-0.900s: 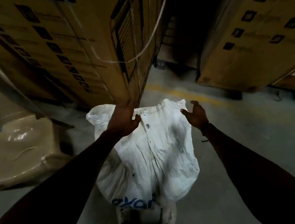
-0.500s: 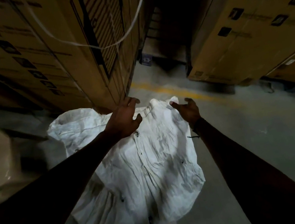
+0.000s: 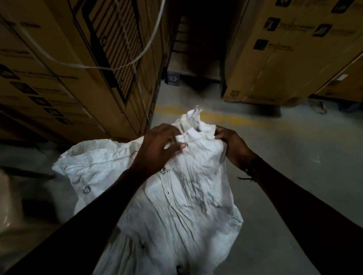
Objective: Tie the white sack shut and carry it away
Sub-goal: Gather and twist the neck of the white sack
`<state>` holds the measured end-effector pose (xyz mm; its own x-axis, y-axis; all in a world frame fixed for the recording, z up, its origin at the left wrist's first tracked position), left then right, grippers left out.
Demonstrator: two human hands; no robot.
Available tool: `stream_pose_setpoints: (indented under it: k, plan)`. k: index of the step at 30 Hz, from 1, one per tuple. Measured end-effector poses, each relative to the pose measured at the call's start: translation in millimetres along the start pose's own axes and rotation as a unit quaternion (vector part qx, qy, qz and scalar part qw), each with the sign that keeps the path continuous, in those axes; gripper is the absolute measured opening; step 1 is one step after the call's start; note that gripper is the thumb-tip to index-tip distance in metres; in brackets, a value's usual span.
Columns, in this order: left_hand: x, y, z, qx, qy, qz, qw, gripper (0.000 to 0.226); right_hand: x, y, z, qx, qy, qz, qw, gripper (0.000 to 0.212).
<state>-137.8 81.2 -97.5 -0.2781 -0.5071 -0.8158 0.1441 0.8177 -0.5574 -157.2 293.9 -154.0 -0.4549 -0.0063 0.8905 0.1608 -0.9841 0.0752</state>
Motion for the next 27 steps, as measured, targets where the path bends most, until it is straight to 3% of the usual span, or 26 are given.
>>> stream_pose_setpoints:
  k: [3, 9, 13, 14, 17, 19, 22, 23, 25, 27]
  plan:
    - [-16.6, 0.9, 5.5, -0.014, 0.008, 0.010, 1.000, 0.024, 1.9, -2.0, 19.1, -0.011, -0.011, -0.009, 1.000, 0.061]
    - [-58.0, -8.5, 11.7, 0.002, -0.002, -0.012, 1.000, 0.018, -1.7, -2.2, 53.4, -0.022, 0.047, -0.132, 0.990, 0.062]
    - [-89.7, -9.7, 9.4, 0.075, -0.015, -0.041, 0.996, 0.017, 10.0, -9.1, 73.6, -0.092, 0.014, -0.022, 0.995, 0.021]
    - [-95.3, -8.8, 9.7, 0.103, -0.019, -0.042, 0.994, 0.018, 15.4, -7.8, 79.7, -0.093, -0.003, -0.022, 0.995, 0.021]
    - [-111.3, -9.3, 15.2, 0.127, 0.002, -0.026, 0.992, 0.018, 28.1, 8.4, 96.8, -0.010, -0.038, -0.091, 0.995, 0.031]
    - [-117.0, -15.8, 19.9, 0.089, 0.017, -0.044, 0.995, 0.018, 39.1, 12.6, 107.7, 0.023, -0.096, 0.022, 0.995, 0.027]
    - [-124.4, -18.0, 33.3, 0.045, 0.047, -0.054, 0.996, 0.015, 43.5, 18.2, 117.3, -0.012, -0.138, 0.241, 0.961, 0.087]
    - [-128.2, -15.5, 37.6, 0.044, 0.058, -0.054, 0.996, 0.012, 46.4, 23.0, 120.5, -0.034, -0.158, 0.307, 0.938, 0.098]
    - [-135.9, -8.8, 42.6, 0.053, 0.080, -0.043, 0.994, 0.010, 55.4, 41.3, 127.8, -0.053, -0.218, 0.403, 0.887, 0.098]
    - [-142.5, -4.7, 43.2, 0.064, 0.088, -0.034, 0.994, 0.010, 59.3, 53.5, 134.0, -0.057, -0.259, 0.402, 0.877, 0.084]
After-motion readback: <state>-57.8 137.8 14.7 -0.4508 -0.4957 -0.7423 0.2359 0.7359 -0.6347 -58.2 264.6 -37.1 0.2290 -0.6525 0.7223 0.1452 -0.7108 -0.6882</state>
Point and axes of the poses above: each hand's wrist, its own z-axis away from the middle knuckle, its own y-axis out of the palm, x = y × z, the point moved 8 cm from there along -z, towards the middle knuckle, and after that the axes turned 7 degrees about z, right-handed, at the moved point
